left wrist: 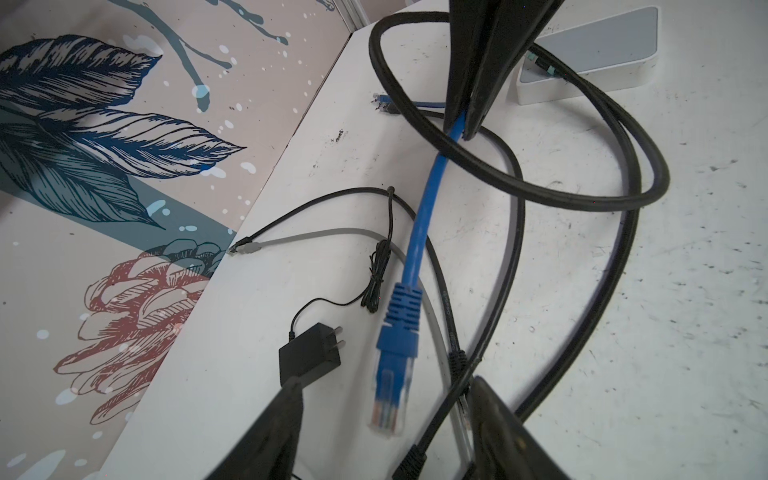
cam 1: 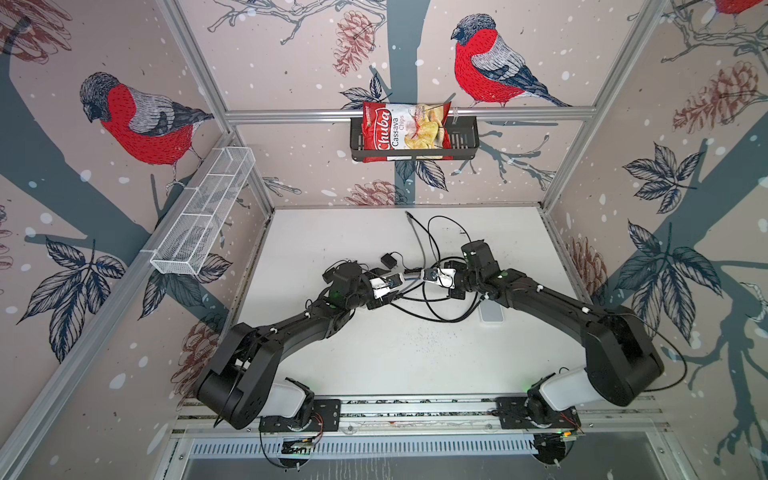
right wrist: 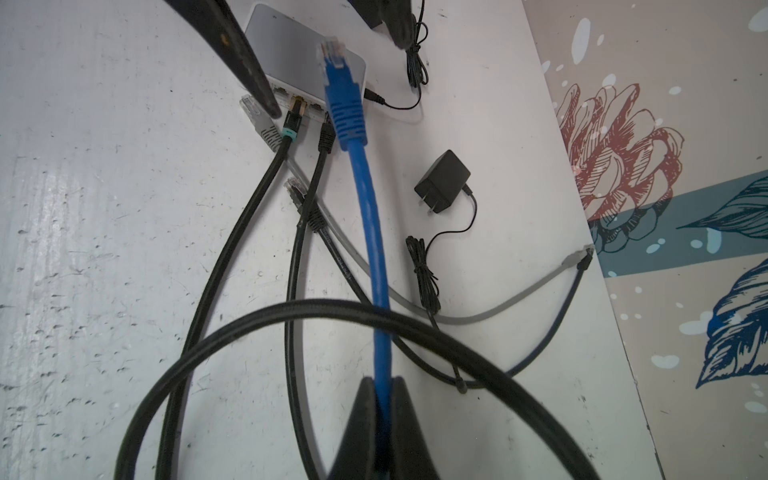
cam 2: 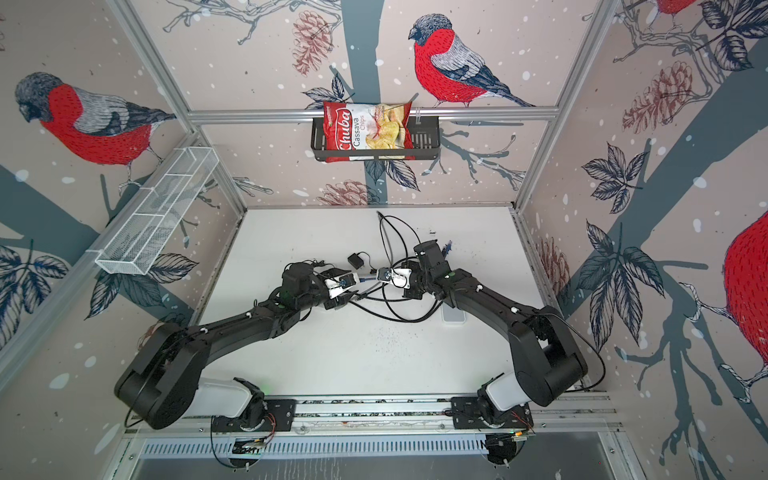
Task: Insert the plug into the switch port
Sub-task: 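Grasp the blue plug with left gripper while right gripper holds the cable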
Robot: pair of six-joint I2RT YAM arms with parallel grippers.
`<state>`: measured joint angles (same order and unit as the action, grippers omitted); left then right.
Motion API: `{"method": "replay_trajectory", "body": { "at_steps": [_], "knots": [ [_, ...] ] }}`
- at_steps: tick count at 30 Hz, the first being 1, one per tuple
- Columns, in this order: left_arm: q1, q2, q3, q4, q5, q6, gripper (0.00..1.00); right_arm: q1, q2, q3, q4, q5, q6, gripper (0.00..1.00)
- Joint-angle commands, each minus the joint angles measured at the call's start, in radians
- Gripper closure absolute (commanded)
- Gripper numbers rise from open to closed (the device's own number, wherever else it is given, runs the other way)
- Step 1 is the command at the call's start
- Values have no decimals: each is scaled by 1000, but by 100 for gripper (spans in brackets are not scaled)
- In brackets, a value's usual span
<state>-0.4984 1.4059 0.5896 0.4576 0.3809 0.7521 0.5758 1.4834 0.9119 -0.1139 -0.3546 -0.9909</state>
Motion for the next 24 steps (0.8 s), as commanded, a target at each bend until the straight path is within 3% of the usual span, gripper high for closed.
{"method": "replay_trajectory", "body": {
  "at_steps": [1,10,18,24],
  "knots": [
    [0,17,19,38,26,9,46,1,-5,0,11,-20,3,100],
    [1,38,27,18,39,31,74,3,1,10,6,-14,7,99],
    [0,33,35,6,50,39,88,9,19,26,-1,-7,13,95],
    [1,32,28,4,42,35,90,9,19,27,-13,47,34,89]
  ]
}}
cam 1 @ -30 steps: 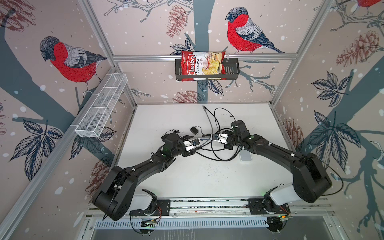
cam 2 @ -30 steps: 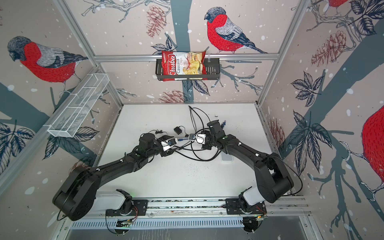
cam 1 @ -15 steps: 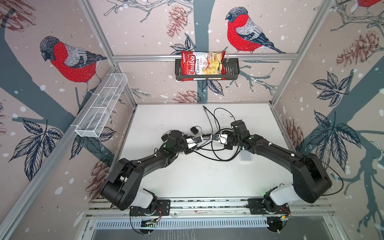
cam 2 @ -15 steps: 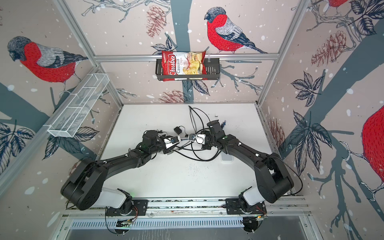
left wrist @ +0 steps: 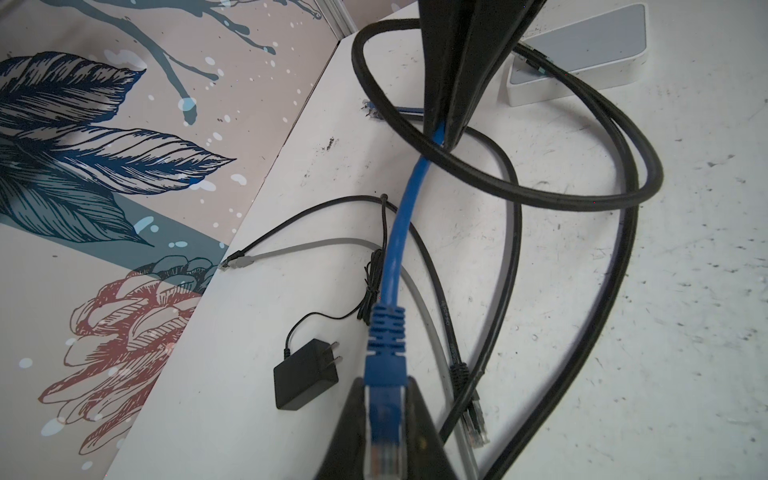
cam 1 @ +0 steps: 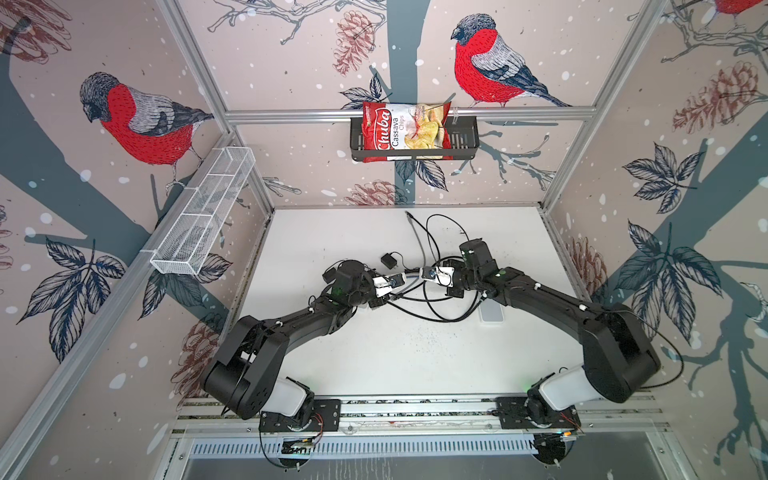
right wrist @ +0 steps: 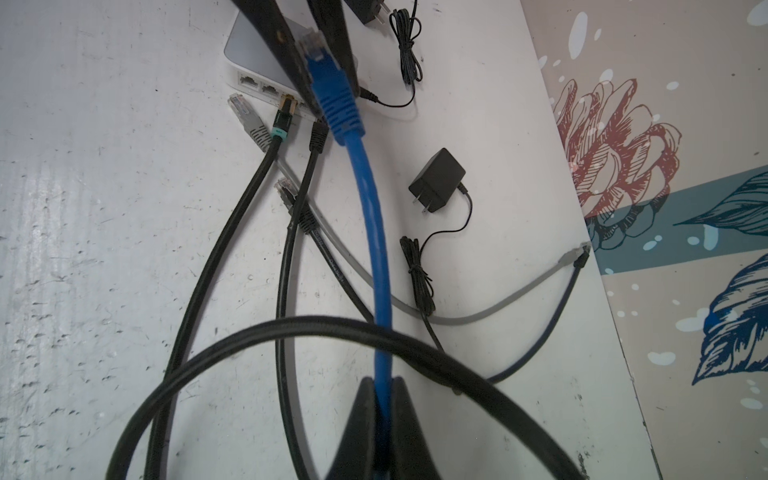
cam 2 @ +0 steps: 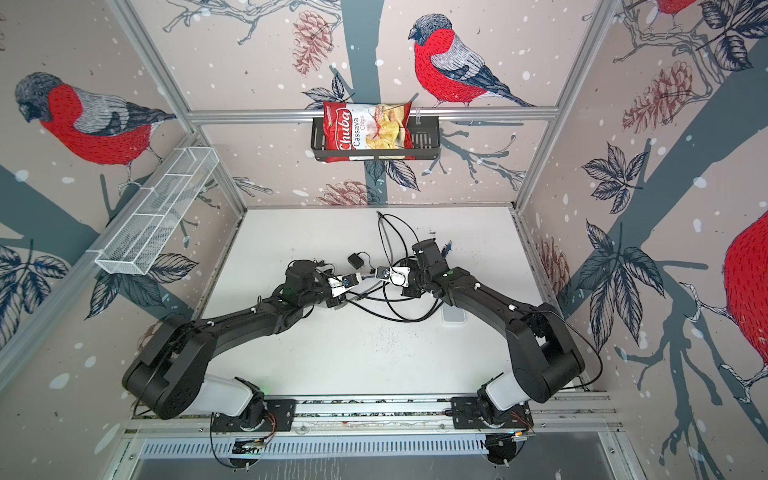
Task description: Insert the plug into the switch port
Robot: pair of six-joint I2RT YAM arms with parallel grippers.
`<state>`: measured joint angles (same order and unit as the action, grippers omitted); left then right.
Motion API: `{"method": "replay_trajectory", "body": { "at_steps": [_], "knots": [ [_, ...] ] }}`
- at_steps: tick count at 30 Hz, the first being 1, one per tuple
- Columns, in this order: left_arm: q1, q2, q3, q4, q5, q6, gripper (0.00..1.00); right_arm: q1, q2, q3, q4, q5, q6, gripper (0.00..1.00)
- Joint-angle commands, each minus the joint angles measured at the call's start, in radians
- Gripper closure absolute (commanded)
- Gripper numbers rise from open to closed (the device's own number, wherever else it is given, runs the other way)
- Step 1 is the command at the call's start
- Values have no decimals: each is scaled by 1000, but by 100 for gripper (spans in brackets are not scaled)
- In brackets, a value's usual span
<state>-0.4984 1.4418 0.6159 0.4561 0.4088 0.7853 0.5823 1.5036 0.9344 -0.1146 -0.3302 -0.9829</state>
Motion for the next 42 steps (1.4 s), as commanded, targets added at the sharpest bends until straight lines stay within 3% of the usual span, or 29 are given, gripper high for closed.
{"method": "replay_trajectory", "body": {
  "at_steps": [1,15,24,29,42],
  "knots": [
    [0,-4,1,5,13,-2,90,1,-1,5,-15,30,31,88],
    [1,-36,-39,12,5,-5,90,-21,-109,-74,-36,103,90,81],
    [1,-51,-49,24,47,-24,90,-4,-206,-114,111,-78,98,75],
    [1,-86,-79,48,63,-32,89,35,-174,-78,150,-151,81,74],
    [0,-130,-105,35,74,-38,89,150,33,47,159,-161,32,74]
  ]
}}
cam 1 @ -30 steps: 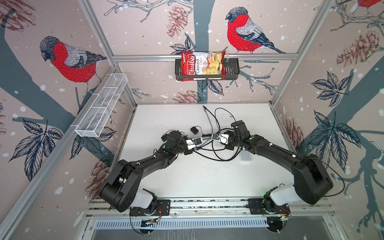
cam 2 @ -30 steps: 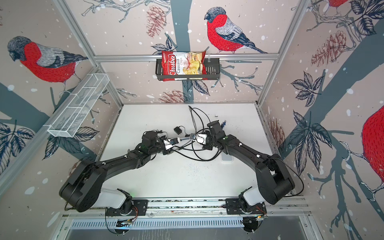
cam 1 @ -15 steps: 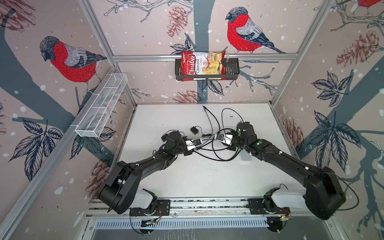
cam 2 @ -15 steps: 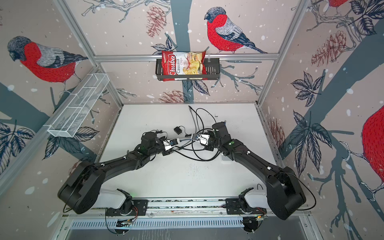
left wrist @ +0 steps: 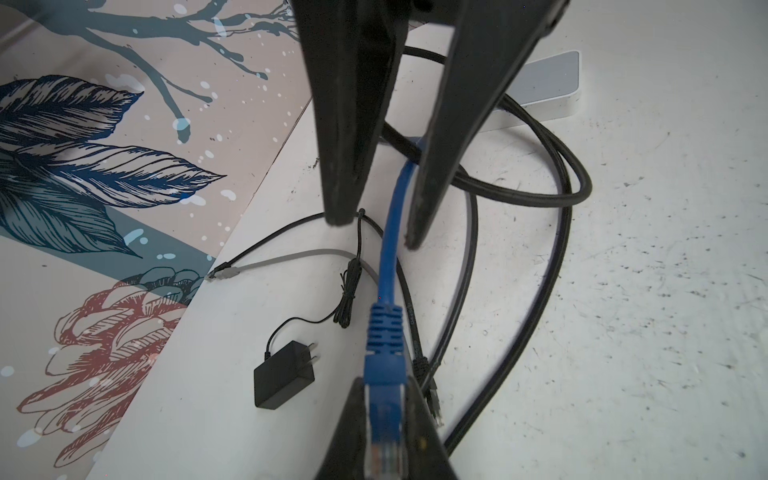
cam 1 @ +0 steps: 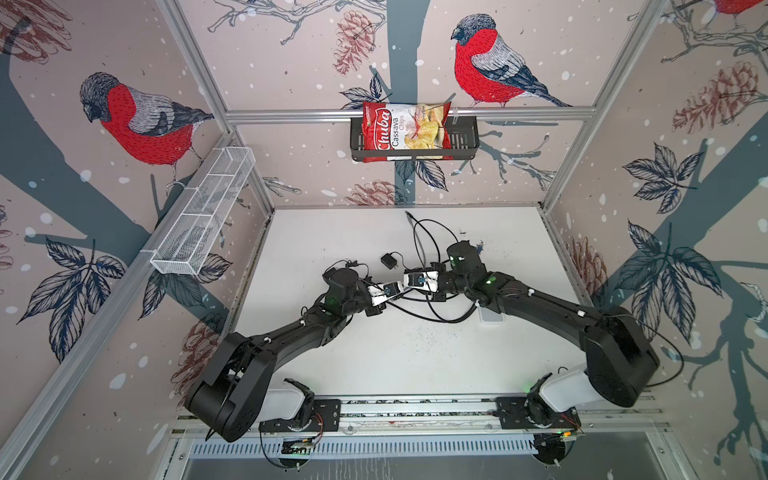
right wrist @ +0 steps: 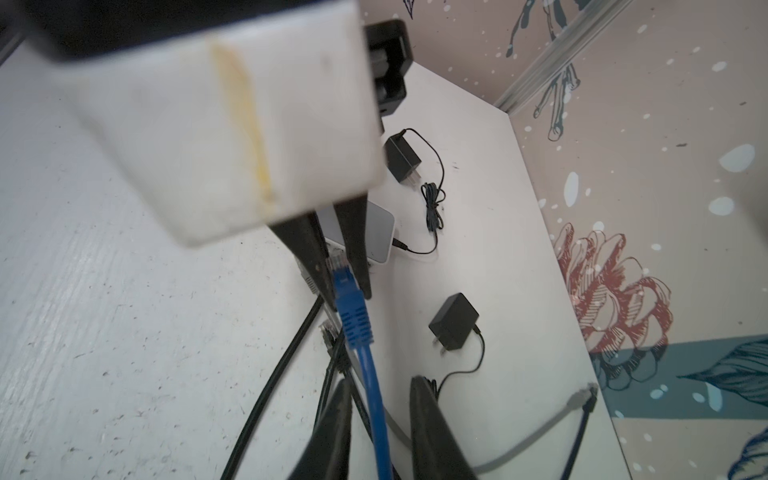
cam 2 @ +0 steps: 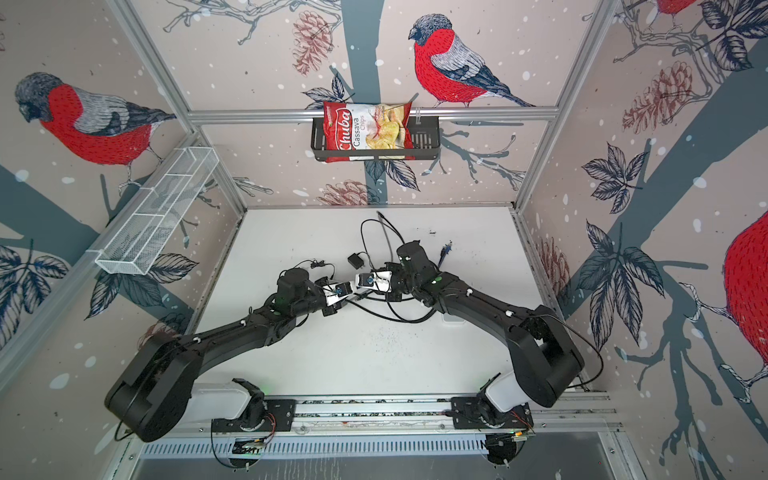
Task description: Insert the plug into the switch port
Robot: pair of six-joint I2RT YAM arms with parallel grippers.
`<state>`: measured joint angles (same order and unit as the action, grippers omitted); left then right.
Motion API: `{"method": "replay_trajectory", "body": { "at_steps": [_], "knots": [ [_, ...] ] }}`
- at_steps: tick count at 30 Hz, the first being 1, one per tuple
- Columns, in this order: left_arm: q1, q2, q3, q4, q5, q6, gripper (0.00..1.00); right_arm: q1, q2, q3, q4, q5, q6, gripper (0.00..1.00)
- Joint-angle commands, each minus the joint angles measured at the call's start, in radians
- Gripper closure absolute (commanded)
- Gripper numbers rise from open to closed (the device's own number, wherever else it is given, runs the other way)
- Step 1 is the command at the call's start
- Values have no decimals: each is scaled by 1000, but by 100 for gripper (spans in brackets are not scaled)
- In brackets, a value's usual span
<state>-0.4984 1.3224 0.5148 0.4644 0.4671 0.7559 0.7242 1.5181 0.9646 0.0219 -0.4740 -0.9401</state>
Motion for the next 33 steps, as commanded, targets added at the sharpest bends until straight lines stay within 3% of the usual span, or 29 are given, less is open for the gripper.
{"method": "replay_trajectory", "body": {
  "at_steps": [1,24,33],
  "knots": [
    [0,-13,-6,29,16,-9,89,12,24,19,26,-19,-13,74],
    [1,-18,-18,58,39,-9,89,32,117,49,20,-45,-29,76],
    [1,-30,-51,127,47,-34,89,9,89,-14,85,-72,-2,76]
  ]
}}
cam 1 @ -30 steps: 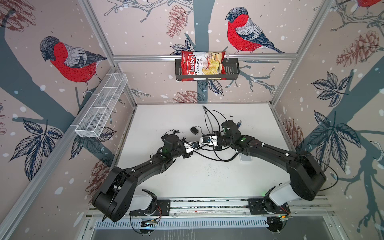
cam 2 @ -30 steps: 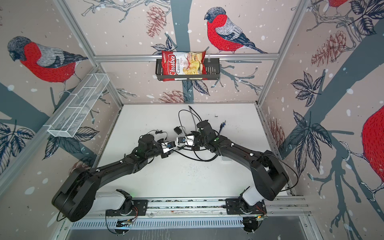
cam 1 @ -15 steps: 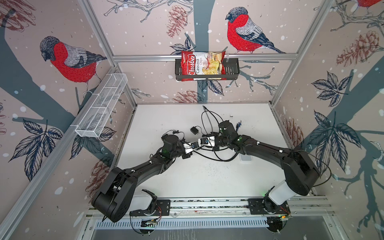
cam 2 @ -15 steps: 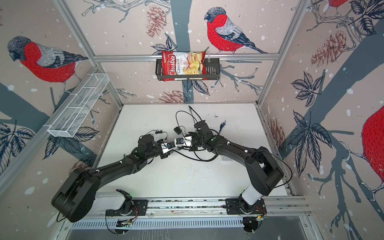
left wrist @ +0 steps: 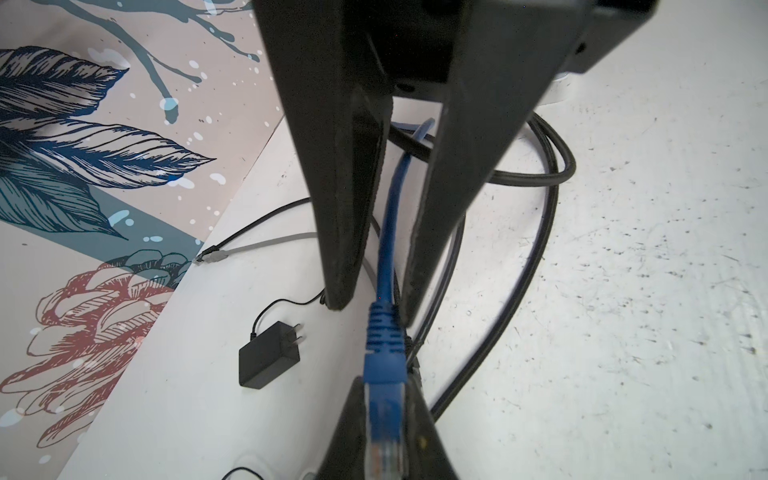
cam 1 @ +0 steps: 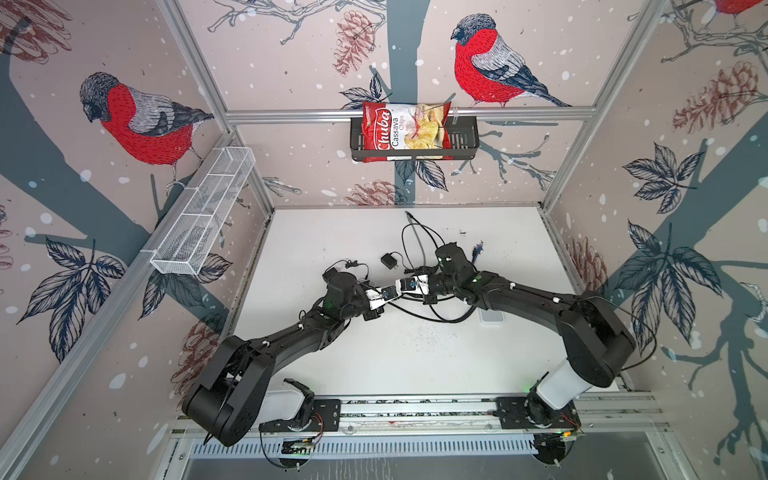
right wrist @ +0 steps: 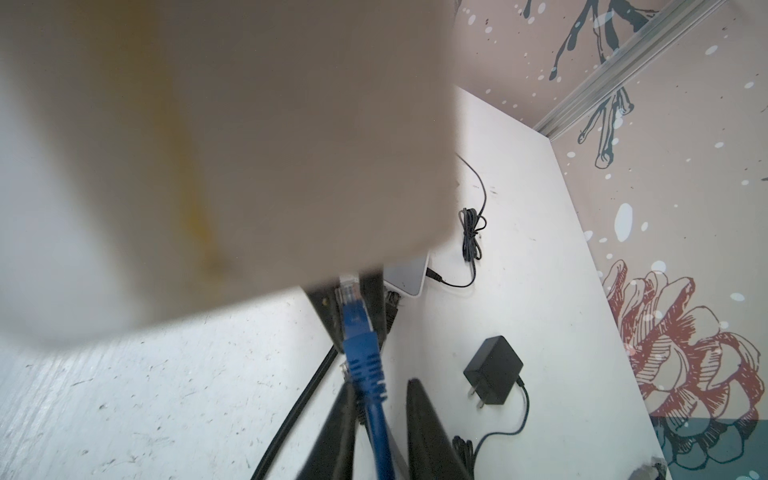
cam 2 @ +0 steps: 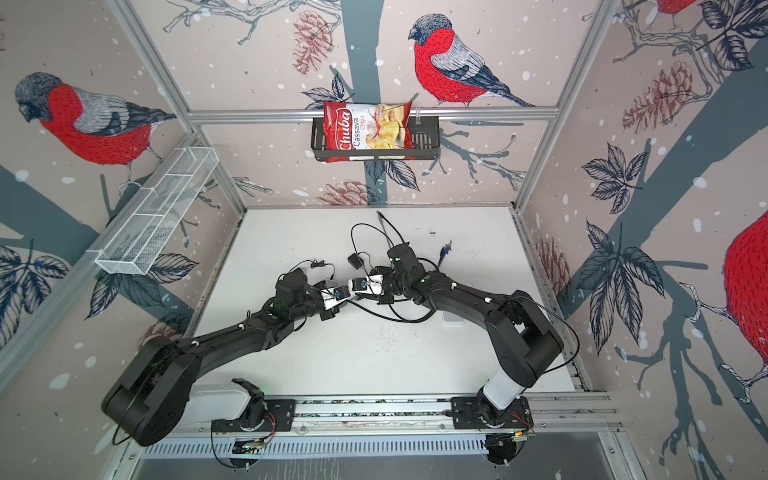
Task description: Insert the plug into the switch port
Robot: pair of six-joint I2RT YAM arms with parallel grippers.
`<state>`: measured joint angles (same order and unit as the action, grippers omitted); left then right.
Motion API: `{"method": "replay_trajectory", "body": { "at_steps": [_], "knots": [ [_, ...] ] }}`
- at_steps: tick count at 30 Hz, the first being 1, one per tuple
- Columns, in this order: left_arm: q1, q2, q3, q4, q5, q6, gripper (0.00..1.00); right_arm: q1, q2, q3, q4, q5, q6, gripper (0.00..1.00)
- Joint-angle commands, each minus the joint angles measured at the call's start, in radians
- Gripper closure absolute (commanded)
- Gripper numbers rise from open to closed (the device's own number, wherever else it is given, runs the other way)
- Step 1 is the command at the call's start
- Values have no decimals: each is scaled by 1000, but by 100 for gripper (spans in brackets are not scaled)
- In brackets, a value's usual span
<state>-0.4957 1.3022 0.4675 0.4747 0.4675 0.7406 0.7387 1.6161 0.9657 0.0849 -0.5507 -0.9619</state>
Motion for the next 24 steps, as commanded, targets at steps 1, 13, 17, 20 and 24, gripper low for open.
{"method": "replay_trajectory", "body": {
  "at_steps": [1,13,17,20,24],
  "knots": [
    [-1,-10,-6,120,52,-22,89,-7,-12,-23,29,-2,21,76],
    [-2,-15,-15,139,66,-56,89,-13,-30,-48,93,-33,43,77],
    [-3,-14,-15,134,60,-55,89,-10,-34,-41,83,-63,40,76],
    [-2,-15,-16,135,59,-56,89,-7,-42,-44,85,-78,39,76],
    [-3,-18,-14,137,60,-55,89,-7,-39,-44,80,-81,37,76]
  ]
}}
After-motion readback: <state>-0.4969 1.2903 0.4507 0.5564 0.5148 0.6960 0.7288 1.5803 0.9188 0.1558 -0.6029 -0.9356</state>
